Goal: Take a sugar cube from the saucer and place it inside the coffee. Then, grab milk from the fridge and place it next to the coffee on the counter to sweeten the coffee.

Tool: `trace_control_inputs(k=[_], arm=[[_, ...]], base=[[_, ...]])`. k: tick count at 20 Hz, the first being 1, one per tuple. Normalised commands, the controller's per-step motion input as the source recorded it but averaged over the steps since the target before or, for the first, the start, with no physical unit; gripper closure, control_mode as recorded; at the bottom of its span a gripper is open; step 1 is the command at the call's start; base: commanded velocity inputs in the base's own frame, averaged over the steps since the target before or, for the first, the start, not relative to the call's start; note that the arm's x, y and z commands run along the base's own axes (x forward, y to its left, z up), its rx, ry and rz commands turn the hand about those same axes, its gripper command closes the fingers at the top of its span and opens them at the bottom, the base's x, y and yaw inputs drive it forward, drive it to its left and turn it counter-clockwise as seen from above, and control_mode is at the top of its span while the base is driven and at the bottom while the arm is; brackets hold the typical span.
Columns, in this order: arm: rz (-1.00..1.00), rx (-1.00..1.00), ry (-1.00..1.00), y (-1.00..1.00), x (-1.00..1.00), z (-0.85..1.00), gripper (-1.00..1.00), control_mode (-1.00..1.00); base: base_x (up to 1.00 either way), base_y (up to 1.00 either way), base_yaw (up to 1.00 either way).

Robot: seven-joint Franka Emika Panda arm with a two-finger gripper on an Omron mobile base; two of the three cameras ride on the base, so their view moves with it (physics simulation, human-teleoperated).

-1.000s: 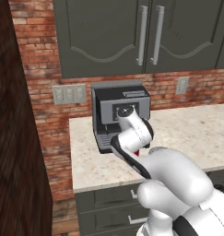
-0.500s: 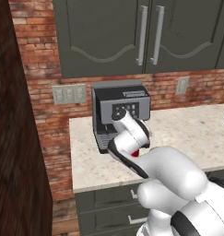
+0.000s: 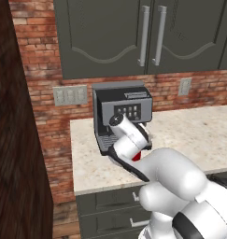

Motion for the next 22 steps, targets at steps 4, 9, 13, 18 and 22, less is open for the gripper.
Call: trace_control_inputs(k=[4, 9, 13, 18, 22], arm=[[0.0, -0.03, 0.0, 0.0, 0.02, -0.05, 1.0, -1.0], [0.0, -0.02, 0.0, 0.0, 0.05, -0.03, 1.0, -1.0], [0.0, -0.02, 0.0, 0.0, 0.07, -0.04, 1.0, -1.0], [0.0, -0.02, 0.0, 0.0, 0.09, -0.11, 1.0, -1.0], [0.0, -0.03, 0.0, 0.0, 0.12, -0.1, 1.0, -1.0]], base=[[0.0, 0.0, 0.0], [0.0, 0.0, 0.0], [0.0, 0.0, 0.0], [0.0, 0.0, 0.0], [0.0, 0.0, 0.0]])
